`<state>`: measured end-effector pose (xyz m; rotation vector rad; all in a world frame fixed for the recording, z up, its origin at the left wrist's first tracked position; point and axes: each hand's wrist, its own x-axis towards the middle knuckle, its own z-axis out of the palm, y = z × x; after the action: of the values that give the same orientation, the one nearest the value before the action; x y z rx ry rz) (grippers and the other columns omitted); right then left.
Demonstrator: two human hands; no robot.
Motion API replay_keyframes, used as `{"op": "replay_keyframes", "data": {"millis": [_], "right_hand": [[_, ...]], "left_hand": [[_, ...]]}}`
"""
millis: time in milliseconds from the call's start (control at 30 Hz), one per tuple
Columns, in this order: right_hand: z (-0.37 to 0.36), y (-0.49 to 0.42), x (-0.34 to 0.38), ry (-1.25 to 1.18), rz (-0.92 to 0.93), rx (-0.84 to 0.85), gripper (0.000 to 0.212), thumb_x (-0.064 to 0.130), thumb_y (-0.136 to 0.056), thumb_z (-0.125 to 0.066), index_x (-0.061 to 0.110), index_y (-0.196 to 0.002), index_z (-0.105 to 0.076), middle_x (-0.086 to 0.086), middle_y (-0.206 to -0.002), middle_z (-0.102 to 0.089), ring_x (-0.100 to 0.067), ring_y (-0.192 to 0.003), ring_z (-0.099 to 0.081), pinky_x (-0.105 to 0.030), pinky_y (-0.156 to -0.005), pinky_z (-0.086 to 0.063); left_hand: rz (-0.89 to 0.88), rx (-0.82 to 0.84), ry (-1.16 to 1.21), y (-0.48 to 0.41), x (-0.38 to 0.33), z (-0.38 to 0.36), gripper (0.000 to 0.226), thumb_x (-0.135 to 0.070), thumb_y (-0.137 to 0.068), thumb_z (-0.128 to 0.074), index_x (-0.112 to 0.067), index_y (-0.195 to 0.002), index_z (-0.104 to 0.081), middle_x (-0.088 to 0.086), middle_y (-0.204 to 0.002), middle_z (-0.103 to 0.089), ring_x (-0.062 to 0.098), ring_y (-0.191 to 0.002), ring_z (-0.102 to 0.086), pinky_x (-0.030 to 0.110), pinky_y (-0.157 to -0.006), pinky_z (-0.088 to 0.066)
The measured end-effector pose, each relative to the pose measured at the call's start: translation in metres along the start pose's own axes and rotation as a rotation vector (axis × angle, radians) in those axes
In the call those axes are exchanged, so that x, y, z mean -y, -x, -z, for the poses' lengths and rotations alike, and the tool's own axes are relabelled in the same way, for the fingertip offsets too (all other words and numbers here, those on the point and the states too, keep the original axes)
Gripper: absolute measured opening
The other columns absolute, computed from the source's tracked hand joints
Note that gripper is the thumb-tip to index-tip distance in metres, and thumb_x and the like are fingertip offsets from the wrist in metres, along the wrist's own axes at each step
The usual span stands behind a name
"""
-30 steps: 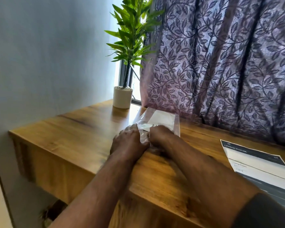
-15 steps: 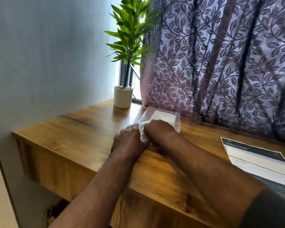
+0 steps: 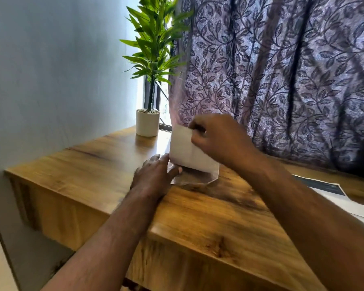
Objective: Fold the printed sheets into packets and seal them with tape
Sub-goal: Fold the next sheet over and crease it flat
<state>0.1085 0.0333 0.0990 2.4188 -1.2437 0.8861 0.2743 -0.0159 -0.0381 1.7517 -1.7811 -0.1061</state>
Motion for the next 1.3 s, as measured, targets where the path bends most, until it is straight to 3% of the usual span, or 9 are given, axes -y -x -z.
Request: {"op": "replay_keyframes", "data": {"millis": [167, 400, 667, 767, 833, 900, 967, 1133, 1300], "right_hand": [[0.053, 0.004, -0.021, -0.165, 0.006, -0.248, 0.022, 0.015, -0.094, -0.063, 0.016, -0.112, -0.076, 0.007, -0.097, -0.072, 0.0, -0.081, -0.059, -0.004, -0.072, -0.041], [0.106, 0.016, -0.049, -0.212, -0.09, -0.506, 0.022, 0.018, -0.095, -0.065, 0.014, -0.115, -0.075, 0.01, -0.099, -0.067, -0.003, -0.086, -0.061, 0.004, -0.073, -0.039], [0.166, 0.056, -0.112, 0.008, -0.216, -0.701, 0.029, 0.028, -0.094, -0.06, 0.013, -0.113, -0.075, -0.007, -0.104, -0.075, -0.011, -0.085, -0.061, -0.016, -0.074, -0.04], [0.177, 0.076, -0.126, 0.142, -0.181, -0.774, 0.027, 0.027, -0.095, -0.056, 0.011, -0.109, -0.072, -0.01, -0.099, -0.075, -0.024, -0.086, -0.067, -0.026, -0.075, -0.043], [0.175, 0.093, -0.132, 0.219, -0.105, -0.754, 0.024, 0.025, -0.095, -0.056, 0.011, -0.108, -0.07, -0.012, -0.094, -0.075, -0.032, -0.084, -0.069, -0.037, -0.074, -0.049], [0.166, 0.11, -0.134, 0.28, 0.0, -0.648, 0.023, 0.026, -0.096, -0.054, 0.012, -0.107, -0.069, -0.013, -0.089, -0.074, -0.035, -0.078, -0.07, -0.043, -0.066, -0.054], [0.153, 0.13, -0.133, 0.394, 0.114, -0.501, 0.024, 0.03, -0.098, -0.05, 0.016, -0.105, -0.069, -0.012, -0.085, -0.072, -0.036, -0.072, -0.069, -0.045, -0.057, -0.054], [0.119, 0.184, -0.138, 0.597, 0.422, -0.16, 0.017, 0.016, -0.09, -0.064, 0.013, -0.106, -0.07, -0.01, -0.082, -0.068, -0.033, -0.06, -0.064, -0.036, -0.044, -0.047], [0.106, 0.207, -0.153, 0.258, 0.198, -0.036, 0.05, 0.054, -0.099, -0.039, 0.019, -0.114, -0.07, -0.004, -0.106, -0.077, -0.026, -0.086, -0.073, -0.038, -0.066, -0.058]], "left_hand": [[-0.021, -0.011, -0.002, 0.001, -0.009, 0.007, 0.054, -0.057, -0.094, -0.052, -0.04, -0.144, -0.041, 0.0, -0.16, -0.033, 0.029, -0.142, -0.038, 0.051, -0.107, -0.042], [-0.018, -0.011, -0.055, 0.002, -0.004, 0.008, 0.049, -0.055, -0.09, -0.06, -0.038, -0.135, -0.052, -0.006, -0.154, -0.042, 0.025, -0.135, -0.048, 0.049, -0.102, -0.046], [-0.205, -0.51, 0.442, -0.002, -0.098, 0.028, 0.018, -0.017, -0.092, -0.06, -0.02, -0.107, -0.069, -0.001, -0.096, -0.065, 0.022, -0.085, -0.065, 0.027, -0.072, -0.044], [-0.166, -0.195, 1.012, 0.003, -0.167, 0.032, 0.025, -0.035, -0.101, -0.051, -0.021, -0.117, -0.064, 0.0, -0.067, -0.066, 0.026, -0.064, -0.065, 0.034, -0.062, -0.051], [-0.097, 0.207, 1.316, 0.011, -0.209, 0.031, 0.042, -0.056, -0.101, -0.039, -0.03, -0.129, -0.056, 0.009, -0.078, -0.075, 0.031, -0.072, -0.07, 0.043, -0.067, -0.059], [-0.048, 0.482, 1.394, 0.011, -0.238, 0.021, 0.066, -0.073, -0.094, -0.024, -0.027, -0.126, -0.058, 0.016, -0.098, -0.076, 0.037, -0.09, -0.072, 0.05, -0.078, -0.06], [0.004, 0.608, 1.437, 0.005, -0.256, 0.008, 0.077, -0.076, -0.092, -0.024, -0.013, -0.115, -0.063, 0.015, -0.09, -0.075, 0.036, -0.088, -0.071, 0.052, -0.081, -0.06], [0.042, 0.708, 1.247, -0.002, -0.286, -0.017, 0.01, -0.013, -0.094, -0.064, -0.003, -0.094, -0.066, 0.011, -0.073, -0.073, 0.019, -0.062, -0.069, 0.029, -0.06, -0.059], [-0.086, 0.663, 0.921, -0.014, -0.285, -0.031, 0.038, 0.012, -0.085, -0.066, -0.002, -0.12, -0.061, 0.02, -0.118, -0.07, 0.033, -0.108, -0.067, 0.05, -0.096, -0.054]]}}
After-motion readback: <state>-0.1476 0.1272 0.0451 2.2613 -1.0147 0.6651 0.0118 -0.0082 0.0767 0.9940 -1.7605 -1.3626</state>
